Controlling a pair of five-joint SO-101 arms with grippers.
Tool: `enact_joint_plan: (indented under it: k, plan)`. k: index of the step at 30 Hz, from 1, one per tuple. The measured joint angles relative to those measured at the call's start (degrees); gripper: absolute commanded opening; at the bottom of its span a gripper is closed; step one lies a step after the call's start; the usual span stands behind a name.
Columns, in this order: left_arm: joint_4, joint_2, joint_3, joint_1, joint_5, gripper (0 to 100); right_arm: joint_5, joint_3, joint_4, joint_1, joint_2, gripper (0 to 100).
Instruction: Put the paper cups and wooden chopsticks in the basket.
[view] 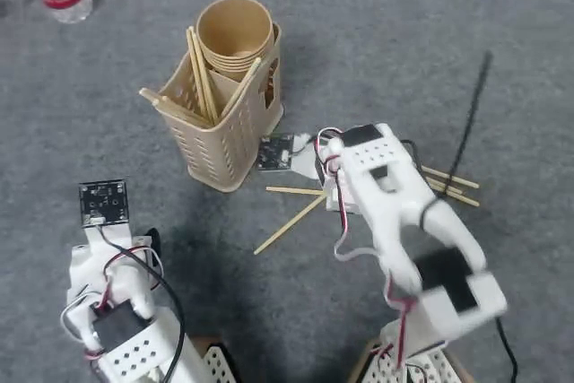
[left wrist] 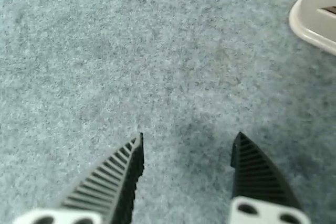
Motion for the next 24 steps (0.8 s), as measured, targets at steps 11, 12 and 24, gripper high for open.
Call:
enact_joint_plan:
  k: [11,12,24]
  plan:
    - [0.0,0.0,0.0,0.0,0.0,26,0.5,-8.6,0.2,0.4,9.4,19.0]
    - [0.0,0.0,0.0,0.1,0.0,26,0.5,-8.6,0.3,0.4,9.6,18.9]
    - [0.0,0.0,0.0,0.1,-0.2,26,3.3,-8.4,5.9,-1.1,9.7,0.8]
